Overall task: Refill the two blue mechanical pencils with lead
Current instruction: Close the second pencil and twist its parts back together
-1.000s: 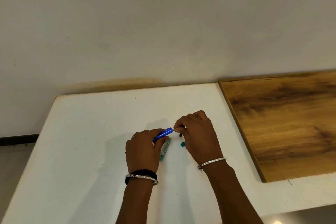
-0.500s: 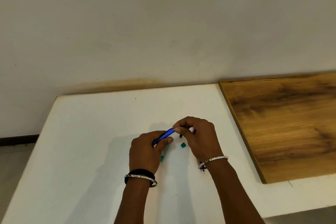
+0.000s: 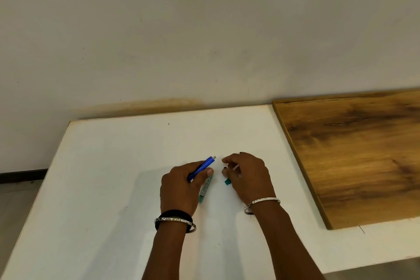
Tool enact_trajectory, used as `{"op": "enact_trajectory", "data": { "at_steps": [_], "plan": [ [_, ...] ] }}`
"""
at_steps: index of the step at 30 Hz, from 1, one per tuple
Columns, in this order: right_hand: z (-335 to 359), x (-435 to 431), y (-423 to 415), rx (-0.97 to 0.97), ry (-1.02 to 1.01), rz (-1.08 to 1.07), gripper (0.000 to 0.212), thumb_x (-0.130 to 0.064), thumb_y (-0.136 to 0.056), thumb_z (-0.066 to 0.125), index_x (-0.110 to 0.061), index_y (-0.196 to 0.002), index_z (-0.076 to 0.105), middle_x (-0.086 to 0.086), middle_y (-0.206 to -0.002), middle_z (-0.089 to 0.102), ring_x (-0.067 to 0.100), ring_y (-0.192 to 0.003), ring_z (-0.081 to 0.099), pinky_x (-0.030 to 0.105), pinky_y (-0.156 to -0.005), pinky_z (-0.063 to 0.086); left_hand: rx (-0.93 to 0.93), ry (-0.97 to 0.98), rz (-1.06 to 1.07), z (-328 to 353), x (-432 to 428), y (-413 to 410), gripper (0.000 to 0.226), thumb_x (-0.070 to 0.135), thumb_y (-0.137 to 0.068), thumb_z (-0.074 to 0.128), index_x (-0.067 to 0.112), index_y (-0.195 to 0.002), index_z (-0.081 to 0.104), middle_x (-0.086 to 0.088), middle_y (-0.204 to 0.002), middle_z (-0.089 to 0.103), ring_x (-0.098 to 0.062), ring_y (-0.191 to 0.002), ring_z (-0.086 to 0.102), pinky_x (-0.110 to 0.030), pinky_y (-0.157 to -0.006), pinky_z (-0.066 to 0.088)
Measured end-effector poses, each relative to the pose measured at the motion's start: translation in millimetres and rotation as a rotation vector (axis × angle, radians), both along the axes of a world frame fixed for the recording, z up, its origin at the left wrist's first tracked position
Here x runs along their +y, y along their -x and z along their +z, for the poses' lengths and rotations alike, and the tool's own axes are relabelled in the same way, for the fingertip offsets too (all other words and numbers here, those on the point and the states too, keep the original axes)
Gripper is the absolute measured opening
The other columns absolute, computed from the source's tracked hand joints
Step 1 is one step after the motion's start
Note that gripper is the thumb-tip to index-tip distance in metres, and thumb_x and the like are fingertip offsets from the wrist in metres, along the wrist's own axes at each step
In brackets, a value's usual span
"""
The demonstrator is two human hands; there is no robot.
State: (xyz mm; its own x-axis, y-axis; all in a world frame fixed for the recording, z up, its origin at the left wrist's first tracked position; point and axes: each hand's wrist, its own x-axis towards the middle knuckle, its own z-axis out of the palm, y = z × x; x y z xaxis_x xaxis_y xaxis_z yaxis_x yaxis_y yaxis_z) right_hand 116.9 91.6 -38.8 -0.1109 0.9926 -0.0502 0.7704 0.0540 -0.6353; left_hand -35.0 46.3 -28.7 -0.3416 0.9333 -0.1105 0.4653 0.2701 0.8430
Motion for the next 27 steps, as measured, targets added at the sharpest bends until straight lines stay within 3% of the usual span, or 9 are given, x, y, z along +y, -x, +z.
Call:
{"op": "enact_trajectory", "data": {
  "at_steps": [3, 7, 11, 15, 20, 27],
  "plan": [
    [-2.5, 0.8, 4.4, -0.087, -0.005, 0.013, 0.021, -0.023, -0.089, 0.065, -0.020, -0.109, 0.070, 0.001, -0.105, 0.068, 0.014, -0.096, 0.062, 0.019, -0.084, 0.042, 0.005, 0.001, -0.007, -1.3, 0.3, 0.7, 0.036, 0.046, -0.078, 0.069, 0.029, -0.109, 0.072, 0.005, -0.087, 0.075, -0.010, -0.079, 0.066, -0.007, -0.064, 0.039],
    [1.0, 1.8, 5.0, -0.058, -0.026, -0.009, 0.017, -0.024, -0.089, 0.066, -0.018, -0.103, 0.072, 0.001, -0.101, 0.071, 0.014, -0.090, 0.062, 0.020, -0.083, 0.046, 0.018, 0.004, -0.019, -3.0, 1.1, 0.3, 0.040, 0.048, -0.078, 0.068, 0.029, -0.113, 0.071, 0.007, -0.098, 0.074, -0.008, -0.083, 0.064, -0.005, -0.065, 0.038],
    [15.3, 2.2, 1.0, 0.325, -0.072, -0.177, 0.010, -0.020, -0.084, 0.072, -0.020, -0.094, 0.075, -0.011, -0.084, 0.071, -0.002, -0.074, 0.062, 0.003, -0.069, 0.045, -0.015, -0.006, -0.040, -2.1, 0.8, 0.8, 0.045, 0.053, -0.078, 0.062, 0.029, -0.115, 0.069, 0.007, -0.099, 0.074, -0.008, -0.086, 0.064, -0.006, -0.067, 0.040],
    [27.3, 2.9, -3.6, 0.706, 0.080, -0.180, 0.012, -0.017, -0.087, 0.068, -0.025, -0.093, 0.074, -0.008, -0.085, 0.075, 0.007, -0.076, 0.069, 0.015, -0.058, 0.053, -0.012, -0.036, -0.062, 0.1, 1.2, -0.1, 0.054, 0.061, -0.075, 0.050, 0.031, -0.117, 0.068, 0.004, -0.092, 0.075, -0.008, -0.081, 0.064, -0.007, -0.067, 0.040],
    [27.7, 0.9, -1.7, 0.714, 0.094, -0.078, 0.014, -0.016, -0.086, 0.069, -0.025, -0.094, 0.075, -0.004, -0.084, 0.077, 0.013, -0.077, 0.070, 0.021, -0.061, 0.057, -0.006, -0.039, -0.066, 0.5, 1.0, -1.0, 0.052, 0.059, -0.076, 0.053, 0.031, -0.117, 0.068, 0.002, -0.099, 0.075, -0.012, -0.092, 0.067, -0.019, -0.082, 0.048],
    [24.7, -1.1, -0.4, 0.639, 0.095, -0.008, 0.013, -0.020, -0.085, 0.071, -0.030, -0.091, 0.076, -0.009, -0.079, 0.075, 0.006, -0.076, 0.068, 0.018, -0.061, 0.055, -0.019, -0.036, -0.057, 0.4, -0.1, -1.8, 0.036, 0.049, -0.080, 0.063, 0.032, -0.112, 0.070, 0.006, -0.094, 0.076, -0.010, -0.088, 0.068, -0.009, -0.073, 0.044]
  ]
}}
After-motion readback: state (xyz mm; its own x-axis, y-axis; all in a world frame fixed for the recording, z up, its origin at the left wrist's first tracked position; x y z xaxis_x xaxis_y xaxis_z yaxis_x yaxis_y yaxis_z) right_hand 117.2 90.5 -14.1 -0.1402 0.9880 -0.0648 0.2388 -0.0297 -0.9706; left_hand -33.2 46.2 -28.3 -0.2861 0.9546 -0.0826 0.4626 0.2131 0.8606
